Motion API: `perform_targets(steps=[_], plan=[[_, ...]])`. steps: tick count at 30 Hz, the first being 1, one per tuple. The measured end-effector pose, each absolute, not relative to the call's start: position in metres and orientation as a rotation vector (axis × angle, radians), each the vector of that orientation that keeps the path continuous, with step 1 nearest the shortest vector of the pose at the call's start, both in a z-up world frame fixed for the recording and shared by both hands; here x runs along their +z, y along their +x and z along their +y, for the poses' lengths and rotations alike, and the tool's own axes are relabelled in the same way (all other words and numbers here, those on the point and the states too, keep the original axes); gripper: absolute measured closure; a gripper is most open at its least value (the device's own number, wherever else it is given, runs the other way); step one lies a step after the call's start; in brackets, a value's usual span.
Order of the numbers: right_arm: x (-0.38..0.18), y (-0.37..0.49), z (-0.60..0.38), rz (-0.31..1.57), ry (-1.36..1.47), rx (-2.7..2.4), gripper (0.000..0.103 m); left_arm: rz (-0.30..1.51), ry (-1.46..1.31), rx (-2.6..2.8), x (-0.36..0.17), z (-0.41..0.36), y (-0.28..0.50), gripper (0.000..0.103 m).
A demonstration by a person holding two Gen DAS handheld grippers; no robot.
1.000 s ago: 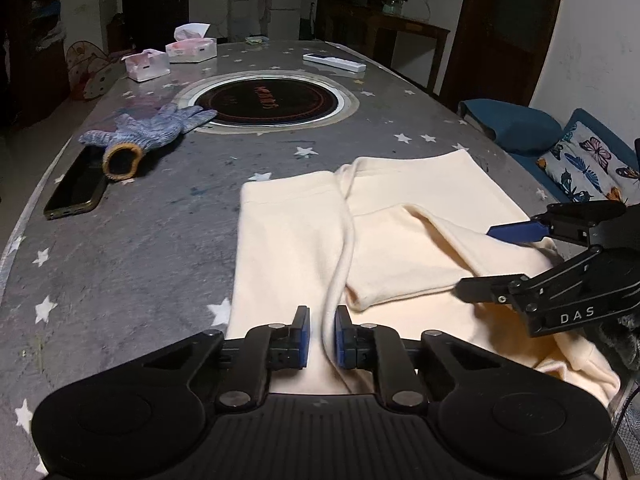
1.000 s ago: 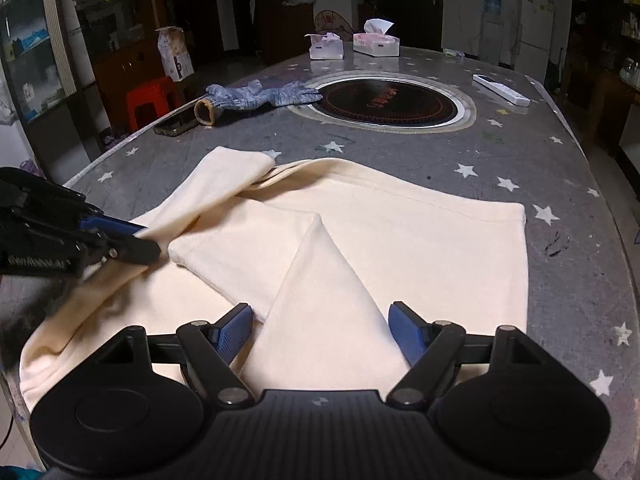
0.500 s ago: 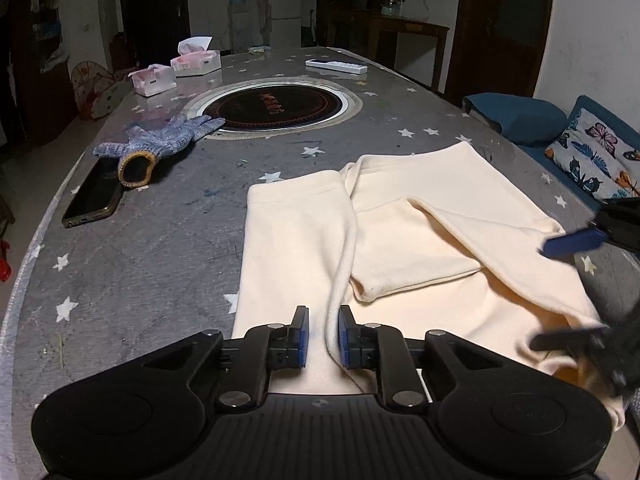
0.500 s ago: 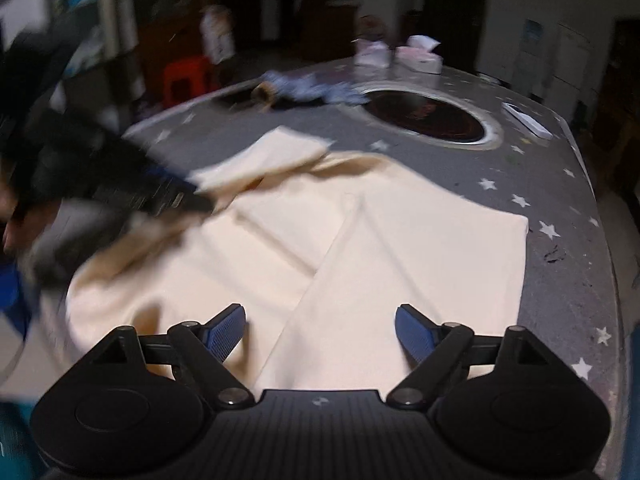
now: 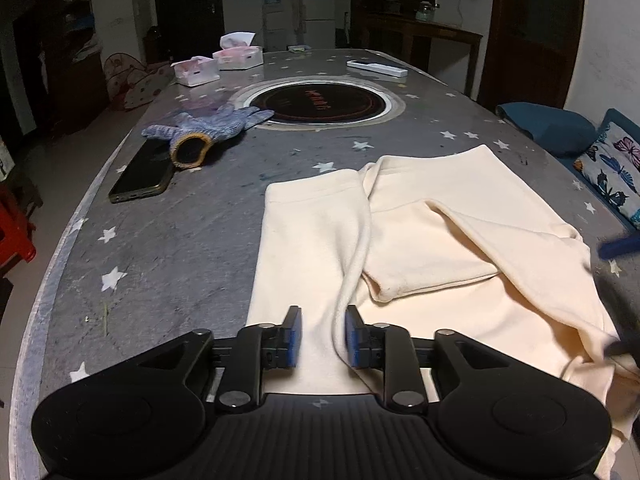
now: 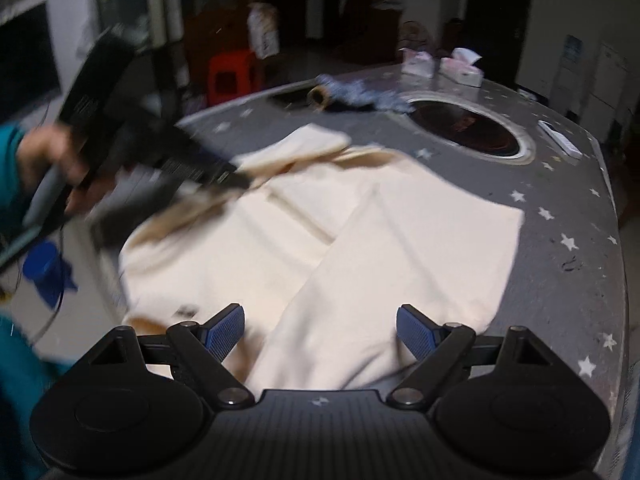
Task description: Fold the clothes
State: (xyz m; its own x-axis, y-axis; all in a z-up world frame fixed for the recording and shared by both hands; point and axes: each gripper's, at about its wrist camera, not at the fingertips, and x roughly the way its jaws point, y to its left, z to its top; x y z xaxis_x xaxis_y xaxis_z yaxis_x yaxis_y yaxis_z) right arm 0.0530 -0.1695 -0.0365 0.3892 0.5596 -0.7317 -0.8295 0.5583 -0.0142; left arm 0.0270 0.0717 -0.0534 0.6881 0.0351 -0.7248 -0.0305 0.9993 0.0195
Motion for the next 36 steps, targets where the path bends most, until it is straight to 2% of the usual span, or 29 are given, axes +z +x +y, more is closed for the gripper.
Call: perform_targets(steps=[5, 11, 14, 18, 21, 25, 28, 36], plan=[[-0.039, 0.088, -0.147, 0.738, -0.366, 0.88, 0.018, 0.806, -0.002, 0.057, -0.055, 0.075, 0.027, 0.059], [-0.052, 0.121, -0.115, 0.757, -0.348, 0.855, 0.019, 0.804, -0.011, 0.056, -0.057, 0.078, 0.027, 0.052], [-0.058, 0.133, -0.105, 0.778, -0.329, 0.844, 0.026, 0.804, -0.01, 0.053, -0.058, 0.078, 0.028, 0.05], [-0.066, 0.144, -0.096, 0.8, -0.31, 0.827, 0.044, 0.804, -0.011, 0.056, -0.059, 0.078, 0.029, 0.048], [-0.071, 0.149, -0.092, 0.809, -0.304, 0.82, 0.049, 0.804, -0.009, 0.064, -0.059, 0.079, 0.029, 0.043], [-0.07, 0.149, -0.094, 0.8, -0.301, 0.814, 0.069, 0.808, -0.012, 0.076, -0.06, 0.079, 0.029, 0.037], [-0.069, 0.15, -0.098, 0.799, -0.296, 0.808, 0.078, 0.81, -0.007, 0.082, -0.061, 0.078, 0.03, 0.035], [-0.07, 0.151, -0.093, 0.773, -0.3, 0.807, 0.077, 0.817, 0.002, 0.1, -0.062, 0.076, 0.031, 0.029]])
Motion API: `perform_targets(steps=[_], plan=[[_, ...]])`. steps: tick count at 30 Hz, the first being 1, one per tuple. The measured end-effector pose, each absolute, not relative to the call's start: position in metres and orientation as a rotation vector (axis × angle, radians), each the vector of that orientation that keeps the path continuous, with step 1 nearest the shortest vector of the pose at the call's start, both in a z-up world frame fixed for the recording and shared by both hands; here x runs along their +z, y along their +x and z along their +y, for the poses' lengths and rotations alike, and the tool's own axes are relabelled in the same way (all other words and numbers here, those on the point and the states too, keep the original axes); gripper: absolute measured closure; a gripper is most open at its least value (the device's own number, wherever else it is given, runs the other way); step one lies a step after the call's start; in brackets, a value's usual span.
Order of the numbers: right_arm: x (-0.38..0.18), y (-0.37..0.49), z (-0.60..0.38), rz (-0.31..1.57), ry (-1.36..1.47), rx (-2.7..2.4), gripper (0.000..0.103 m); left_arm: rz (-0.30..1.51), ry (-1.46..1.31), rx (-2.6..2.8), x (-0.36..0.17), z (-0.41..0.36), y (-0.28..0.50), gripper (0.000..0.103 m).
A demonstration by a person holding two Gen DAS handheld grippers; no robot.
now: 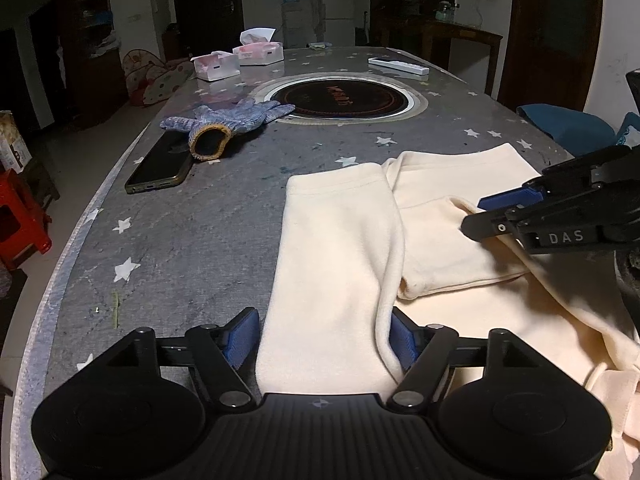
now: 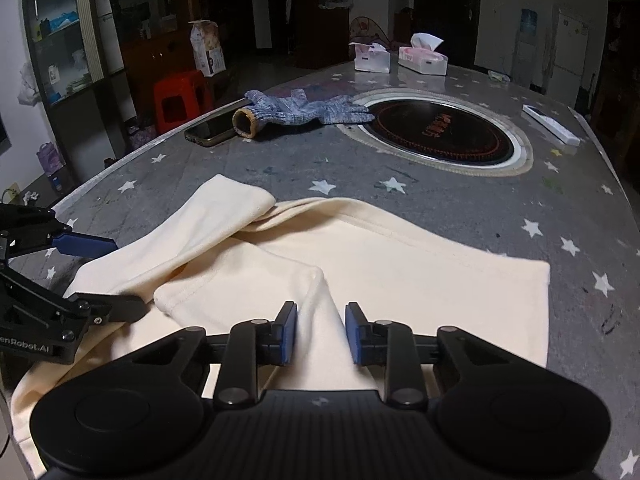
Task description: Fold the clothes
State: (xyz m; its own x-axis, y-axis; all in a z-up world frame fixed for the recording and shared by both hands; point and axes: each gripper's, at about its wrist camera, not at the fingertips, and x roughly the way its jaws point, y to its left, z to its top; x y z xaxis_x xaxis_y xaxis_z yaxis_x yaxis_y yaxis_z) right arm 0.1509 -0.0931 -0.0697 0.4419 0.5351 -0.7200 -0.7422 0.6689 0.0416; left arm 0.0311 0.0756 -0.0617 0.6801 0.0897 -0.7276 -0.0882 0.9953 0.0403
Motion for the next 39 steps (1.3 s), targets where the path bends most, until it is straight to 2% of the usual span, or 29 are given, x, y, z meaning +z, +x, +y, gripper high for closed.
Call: perform_targets(steps=[4, 7, 10, 24, 27, 30, 34, 39], plan=[[-0.071, 0.155, -0.088, 0.775, -0.285, 0.82, 0.079, 0.819, 0.0, 0.111, -0.062, 0.077, 0.032, 0.024], [-0.07, 0.153, -0.089, 0.764, -0.292, 0.819, 0.092, 0.821, -0.003, 0.118, -0.063, 0.078, 0.032, 0.021], [-0.066, 0.15, -0.095, 0.736, -0.302, 0.799, 0.098, 0.822, -0.001, 0.119, -0.063, 0.078, 0.033, 0.021], [-0.027, 0.128, -0.191, 0.591, -0.225, 0.546, 0.102, 0.826, 0.004, 0.12, -0.062, 0.074, 0.036, 0.021], [-0.023, 0.125, -0.211, 0.597, -0.208, 0.523, 0.101, 0.826, 0.003, 0.122, -0.063, 0.074, 0.037, 0.018], [-0.024, 0.126, -0.209, 0.627, -0.189, 0.584, 0.096, 0.828, -0.003, 0.129, -0.063, 0.074, 0.037, 0.018], [-0.03, 0.134, -0.184, 0.658, -0.163, 0.685, 0.079, 0.832, -0.001, 0.136, -0.063, 0.074, 0.035, 0.016], [-0.045, 0.15, -0.144, 0.717, -0.145, 0.792, 0.076, 0.833, -0.004, 0.141, -0.063, 0.075, 0.035, 0.013]])
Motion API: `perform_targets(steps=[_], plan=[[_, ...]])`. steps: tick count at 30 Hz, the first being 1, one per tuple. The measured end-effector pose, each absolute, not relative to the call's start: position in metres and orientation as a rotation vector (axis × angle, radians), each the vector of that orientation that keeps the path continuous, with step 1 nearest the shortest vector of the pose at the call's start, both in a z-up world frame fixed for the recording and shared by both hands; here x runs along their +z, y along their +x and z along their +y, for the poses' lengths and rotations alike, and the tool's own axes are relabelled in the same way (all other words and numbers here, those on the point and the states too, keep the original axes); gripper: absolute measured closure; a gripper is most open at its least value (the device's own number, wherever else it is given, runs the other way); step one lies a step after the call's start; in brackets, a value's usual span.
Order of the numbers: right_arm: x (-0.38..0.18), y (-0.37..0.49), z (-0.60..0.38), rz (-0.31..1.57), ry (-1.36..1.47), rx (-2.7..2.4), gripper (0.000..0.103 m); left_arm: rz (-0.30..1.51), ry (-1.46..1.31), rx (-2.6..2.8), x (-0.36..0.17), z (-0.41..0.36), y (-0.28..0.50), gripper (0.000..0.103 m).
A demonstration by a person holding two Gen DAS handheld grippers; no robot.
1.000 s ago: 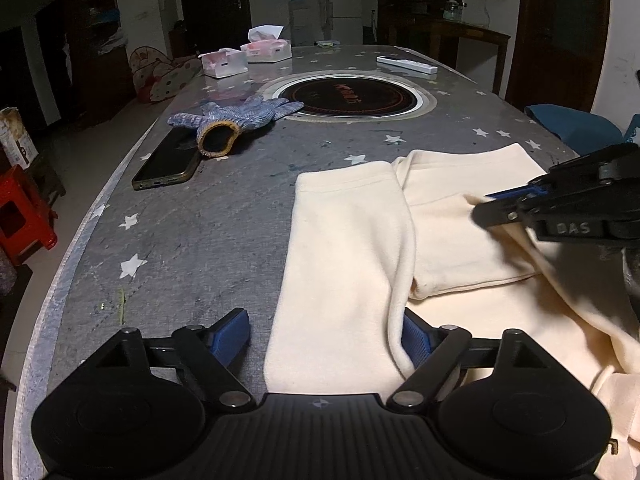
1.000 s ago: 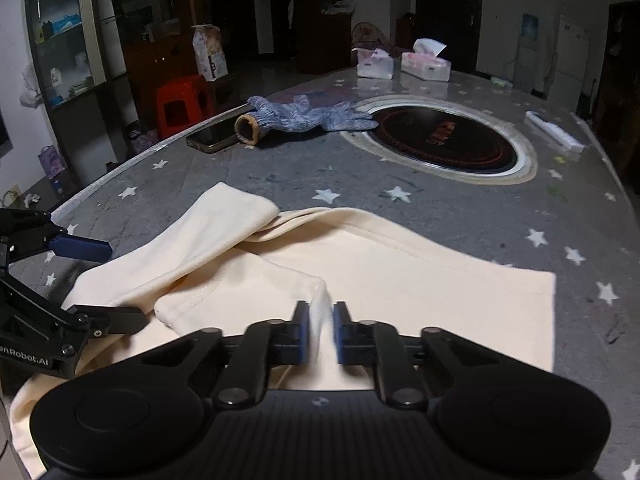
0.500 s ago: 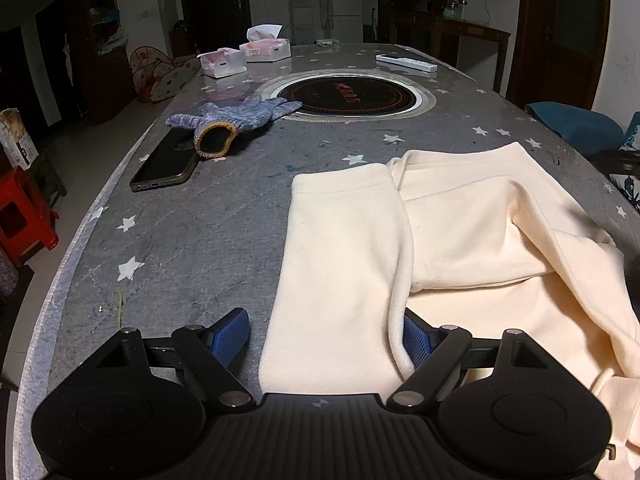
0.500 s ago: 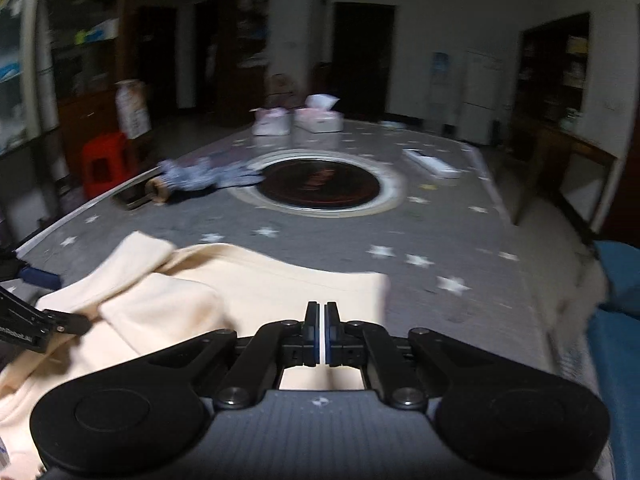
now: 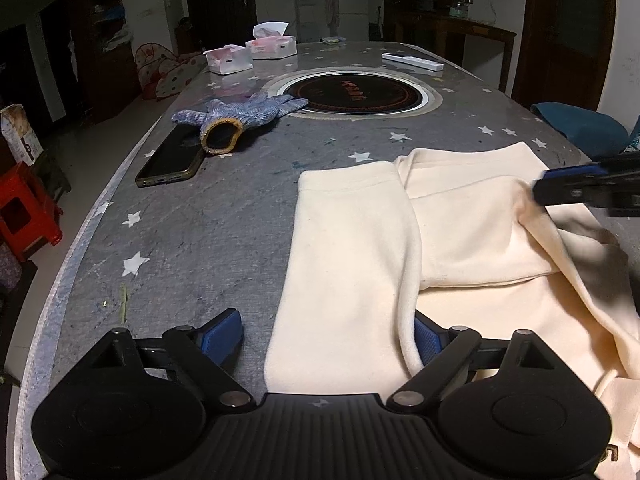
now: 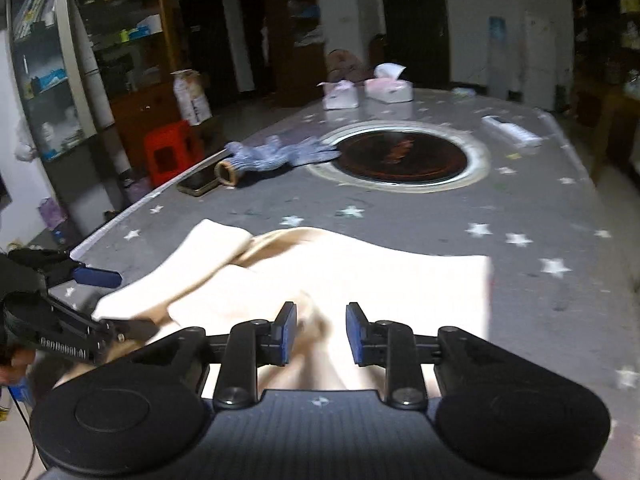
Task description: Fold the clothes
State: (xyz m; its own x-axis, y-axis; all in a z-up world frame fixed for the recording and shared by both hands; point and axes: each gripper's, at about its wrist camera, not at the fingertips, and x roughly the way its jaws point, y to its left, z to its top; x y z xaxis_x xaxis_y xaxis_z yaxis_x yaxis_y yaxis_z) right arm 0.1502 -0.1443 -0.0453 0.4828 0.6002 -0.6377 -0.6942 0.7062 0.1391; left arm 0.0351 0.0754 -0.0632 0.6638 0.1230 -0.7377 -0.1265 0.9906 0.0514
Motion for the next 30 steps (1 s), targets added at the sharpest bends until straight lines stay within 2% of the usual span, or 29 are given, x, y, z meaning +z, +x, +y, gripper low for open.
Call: perform_targets(steps=[2, 5, 6, 7, 8, 10, 17, 30], plan=[[-0.052, 0.157, -0.129, 0.74, -0.147, 0.819, 0.067, 0.833, -0.007, 0.142, -0.063, 0.076, 0.035, 0.013], [-0.063, 0.166, -0.116, 0.781, -0.153, 0.849, 0.068, 0.833, -0.01, 0.143, -0.064, 0.077, 0.035, 0.012], [-0.066, 0.168, -0.112, 0.793, -0.157, 0.858, 0.072, 0.833, -0.011, 0.143, -0.064, 0.077, 0.035, 0.012], [-0.068, 0.168, -0.11, 0.799, -0.164, 0.862, 0.087, 0.832, -0.011, 0.144, -0.064, 0.077, 0.035, 0.012], [-0.068, 0.168, -0.11, 0.798, -0.17, 0.864, 0.092, 0.832, -0.012, 0.144, -0.064, 0.078, 0.035, 0.012], [-0.065, 0.163, -0.113, 0.771, -0.177, 0.858, 0.095, 0.832, -0.013, 0.144, -0.064, 0.078, 0.035, 0.011], [-0.043, 0.14, -0.146, 0.645, -0.199, 0.742, 0.096, 0.828, -0.002, 0.147, -0.062, 0.075, 0.034, 0.011], [-0.022, 0.09, -0.27, 0.522, -0.113, 0.327, 0.096, 0.726, 0.05, 0.06, -0.028, 0.037, 0.02, 0.011]])
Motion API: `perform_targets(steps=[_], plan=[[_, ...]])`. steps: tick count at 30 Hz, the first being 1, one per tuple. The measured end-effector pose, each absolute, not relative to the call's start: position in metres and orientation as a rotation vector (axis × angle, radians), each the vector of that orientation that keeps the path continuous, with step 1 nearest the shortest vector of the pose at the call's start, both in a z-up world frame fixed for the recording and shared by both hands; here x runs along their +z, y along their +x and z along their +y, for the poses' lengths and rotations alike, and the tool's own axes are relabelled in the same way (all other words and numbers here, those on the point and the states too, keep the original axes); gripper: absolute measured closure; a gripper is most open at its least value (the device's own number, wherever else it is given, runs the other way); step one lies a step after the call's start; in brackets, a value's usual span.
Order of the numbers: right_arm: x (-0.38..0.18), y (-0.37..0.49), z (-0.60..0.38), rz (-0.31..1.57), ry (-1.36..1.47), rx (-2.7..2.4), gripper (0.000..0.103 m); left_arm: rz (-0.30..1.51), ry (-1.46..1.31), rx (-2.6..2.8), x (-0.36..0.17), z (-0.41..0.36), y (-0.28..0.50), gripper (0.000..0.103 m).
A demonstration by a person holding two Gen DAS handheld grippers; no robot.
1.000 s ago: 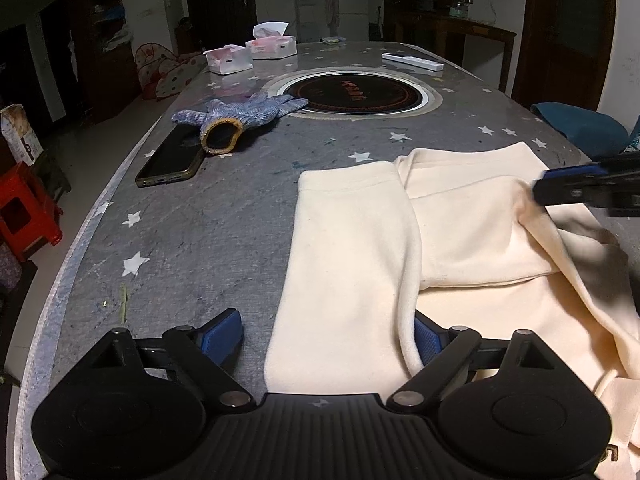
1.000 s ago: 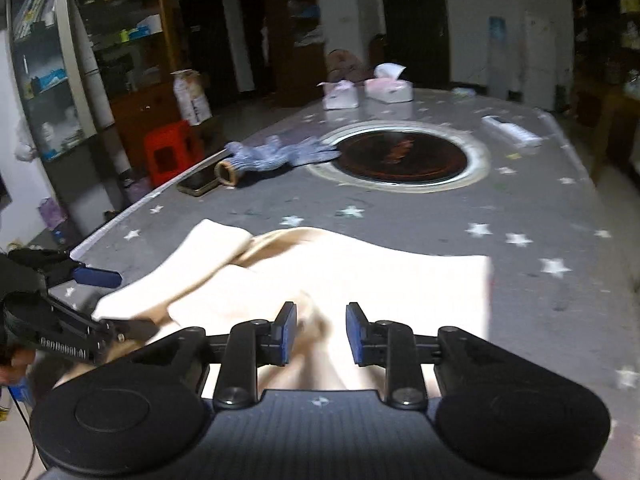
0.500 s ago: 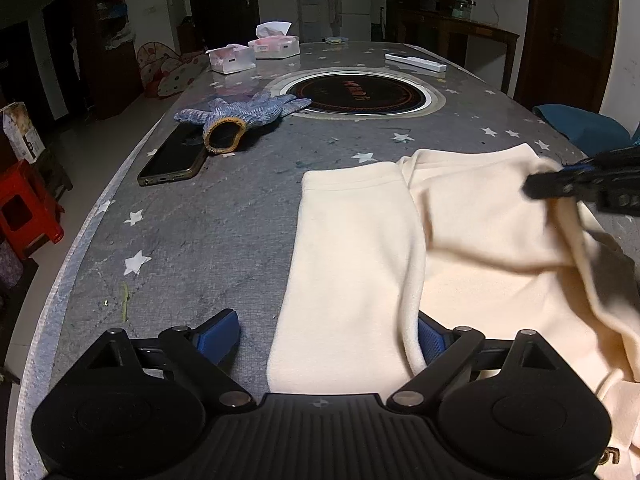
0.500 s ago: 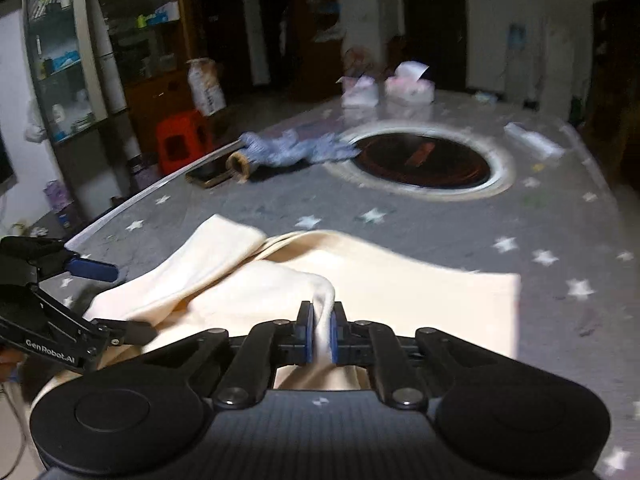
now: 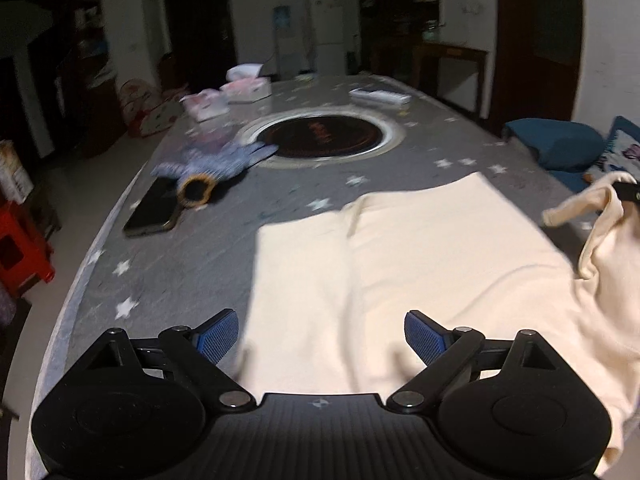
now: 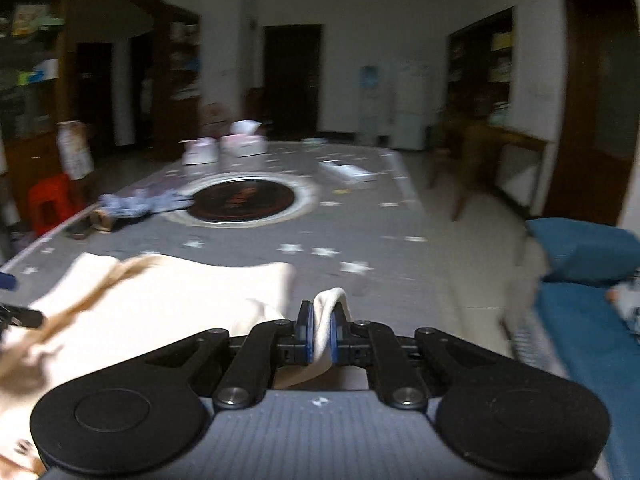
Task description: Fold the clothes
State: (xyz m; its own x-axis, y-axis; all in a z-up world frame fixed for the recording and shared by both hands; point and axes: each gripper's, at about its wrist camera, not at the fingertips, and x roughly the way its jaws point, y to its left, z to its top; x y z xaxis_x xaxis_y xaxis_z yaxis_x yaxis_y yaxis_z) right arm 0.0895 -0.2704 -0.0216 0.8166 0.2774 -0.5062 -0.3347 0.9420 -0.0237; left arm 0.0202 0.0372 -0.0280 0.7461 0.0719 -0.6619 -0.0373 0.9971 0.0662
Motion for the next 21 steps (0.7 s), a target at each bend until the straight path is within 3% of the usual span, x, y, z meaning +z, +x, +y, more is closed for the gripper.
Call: perform_targets(steps=[14, 21], plan=[[-0.054, 0.062, -0.361, 0.617, 0.007, 0.055, 0.085, 0.758, 0.112, -0.263, -0.039, -0.053, 0.019, 0.011], [-0.065, 0.083, -0.335, 0.648, -0.028, 0.212, 0.064, 0.805, 0.139, -0.341, -0.054, -0.078, 0.017, 0.011]])
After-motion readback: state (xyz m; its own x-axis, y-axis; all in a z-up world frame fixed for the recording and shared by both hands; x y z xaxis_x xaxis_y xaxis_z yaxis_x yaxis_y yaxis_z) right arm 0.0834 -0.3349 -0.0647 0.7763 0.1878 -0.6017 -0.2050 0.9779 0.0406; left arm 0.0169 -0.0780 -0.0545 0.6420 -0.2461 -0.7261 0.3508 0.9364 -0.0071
